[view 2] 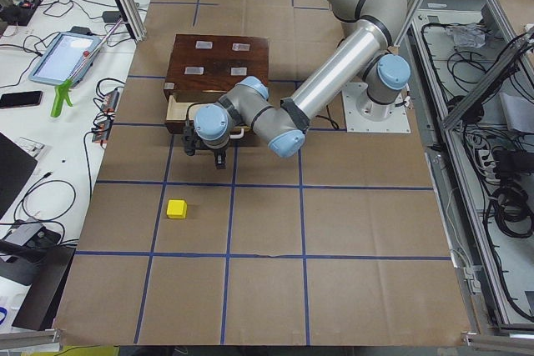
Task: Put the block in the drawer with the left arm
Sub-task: 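Pull the drawer open with the left gripper, away from the cabinet, then move the left gripper to the yellow cube and grasp it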
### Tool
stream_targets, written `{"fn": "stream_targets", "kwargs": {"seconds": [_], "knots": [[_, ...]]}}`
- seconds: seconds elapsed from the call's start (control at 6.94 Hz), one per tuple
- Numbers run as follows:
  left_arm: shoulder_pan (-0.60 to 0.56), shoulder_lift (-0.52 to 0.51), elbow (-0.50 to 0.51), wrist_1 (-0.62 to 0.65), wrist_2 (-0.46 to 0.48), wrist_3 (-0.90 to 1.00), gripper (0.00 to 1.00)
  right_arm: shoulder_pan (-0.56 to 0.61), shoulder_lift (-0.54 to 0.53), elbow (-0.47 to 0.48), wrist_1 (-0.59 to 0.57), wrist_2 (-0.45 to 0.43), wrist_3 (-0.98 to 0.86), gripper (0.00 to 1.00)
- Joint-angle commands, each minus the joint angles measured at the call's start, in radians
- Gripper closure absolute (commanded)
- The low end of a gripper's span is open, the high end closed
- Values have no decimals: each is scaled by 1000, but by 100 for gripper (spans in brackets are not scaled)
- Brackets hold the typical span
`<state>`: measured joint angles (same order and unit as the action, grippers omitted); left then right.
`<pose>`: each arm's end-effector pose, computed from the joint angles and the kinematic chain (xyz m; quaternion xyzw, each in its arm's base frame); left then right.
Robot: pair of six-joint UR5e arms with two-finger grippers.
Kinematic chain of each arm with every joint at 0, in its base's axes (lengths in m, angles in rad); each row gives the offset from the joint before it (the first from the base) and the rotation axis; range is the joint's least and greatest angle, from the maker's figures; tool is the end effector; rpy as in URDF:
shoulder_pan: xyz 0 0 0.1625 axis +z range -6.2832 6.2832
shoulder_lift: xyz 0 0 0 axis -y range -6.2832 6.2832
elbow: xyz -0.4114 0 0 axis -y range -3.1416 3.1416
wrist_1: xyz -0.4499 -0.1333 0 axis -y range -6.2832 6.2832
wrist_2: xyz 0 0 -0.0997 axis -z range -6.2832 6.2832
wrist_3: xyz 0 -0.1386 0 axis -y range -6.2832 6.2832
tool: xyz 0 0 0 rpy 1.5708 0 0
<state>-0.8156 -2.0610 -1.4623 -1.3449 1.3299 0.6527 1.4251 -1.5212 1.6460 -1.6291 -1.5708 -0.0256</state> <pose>0.3510 -0.6156 0.2094 0.0600 -0.9880 0.0186 0.1413 0.0510 -0.5705 0.3725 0.0600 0.9976 0.0331 0.0028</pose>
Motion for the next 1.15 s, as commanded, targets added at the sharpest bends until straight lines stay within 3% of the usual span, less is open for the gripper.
{"fn": "stream_targets", "kwargs": {"seconds": [0.0, 0.58, 1.01], "knots": [[21, -2, 23, 12, 5, 8, 1, 0, -1, 0, 0, 0, 0, 0], [18, 9, 128, -8, 63, 1, 1, 0, -1, 0, 0, 0, 0, 0], [12, -56, 219, 44, 132, 1, 1, 0, -1, 0, 0, 0, 0, 0]]}}
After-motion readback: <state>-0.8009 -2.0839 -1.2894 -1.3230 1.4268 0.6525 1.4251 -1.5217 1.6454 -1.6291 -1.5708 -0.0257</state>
